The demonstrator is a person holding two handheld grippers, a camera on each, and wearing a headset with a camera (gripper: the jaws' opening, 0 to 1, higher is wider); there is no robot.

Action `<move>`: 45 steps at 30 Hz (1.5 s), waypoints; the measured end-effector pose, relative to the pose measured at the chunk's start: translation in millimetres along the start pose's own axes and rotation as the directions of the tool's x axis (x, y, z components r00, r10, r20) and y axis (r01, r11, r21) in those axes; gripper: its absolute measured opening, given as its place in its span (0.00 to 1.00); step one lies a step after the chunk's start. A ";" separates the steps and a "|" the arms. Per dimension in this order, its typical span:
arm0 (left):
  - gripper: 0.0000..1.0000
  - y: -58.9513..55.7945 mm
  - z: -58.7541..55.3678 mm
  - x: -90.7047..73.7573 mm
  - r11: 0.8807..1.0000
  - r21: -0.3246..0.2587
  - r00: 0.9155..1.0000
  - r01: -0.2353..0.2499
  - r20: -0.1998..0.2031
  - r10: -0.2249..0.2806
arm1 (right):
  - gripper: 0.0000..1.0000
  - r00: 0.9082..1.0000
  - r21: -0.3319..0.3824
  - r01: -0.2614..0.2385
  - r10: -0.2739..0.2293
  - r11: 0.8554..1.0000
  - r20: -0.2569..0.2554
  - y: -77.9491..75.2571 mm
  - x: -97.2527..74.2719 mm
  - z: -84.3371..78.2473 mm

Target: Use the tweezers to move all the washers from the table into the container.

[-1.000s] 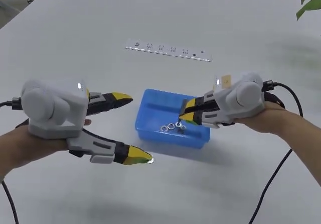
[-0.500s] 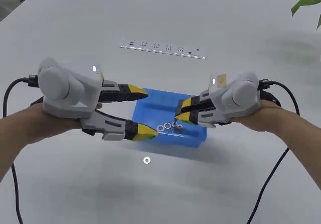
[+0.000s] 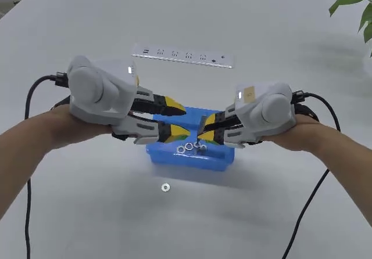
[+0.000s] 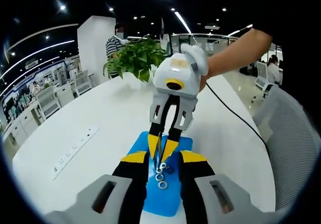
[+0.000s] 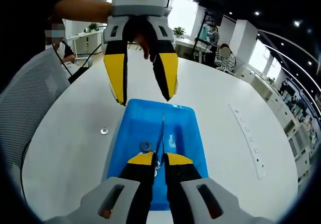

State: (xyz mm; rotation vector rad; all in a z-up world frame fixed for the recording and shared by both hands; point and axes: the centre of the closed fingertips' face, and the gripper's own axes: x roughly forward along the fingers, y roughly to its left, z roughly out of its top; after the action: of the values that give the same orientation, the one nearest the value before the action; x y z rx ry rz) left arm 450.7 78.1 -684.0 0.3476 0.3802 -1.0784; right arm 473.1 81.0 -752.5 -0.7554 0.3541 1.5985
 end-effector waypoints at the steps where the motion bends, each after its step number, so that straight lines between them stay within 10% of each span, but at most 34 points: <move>1: 0.26 -0.1 0.4 2.1 1.000 0.008 1.000 0.004 -0.003 -0.004 | 0.08 1.000 0.000 0.000 0.000 1.000 0.000 -0.2 0.0 -0.2; 18: 0.11 5.7 5.7 29.2 0.995 0.102 1.000 0.011 -0.024 -0.009 | 0.08 1.000 -0.017 -0.002 0.002 1.000 -0.004 -0.5 0.8 -1.4; 45: 0.05 7.2 11.4 24.7 0.992 0.125 1.000 -0.003 -0.014 0.005 | 0.12 1.000 -0.035 0.027 -0.027 0.999 -0.004 -3.1 -6.4 5.0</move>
State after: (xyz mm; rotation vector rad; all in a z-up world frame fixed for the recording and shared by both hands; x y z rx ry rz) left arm 469.1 56.7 -684.7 0.4678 0.3254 -1.0986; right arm 474.9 79.8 -744.1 -0.7875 0.3190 1.5815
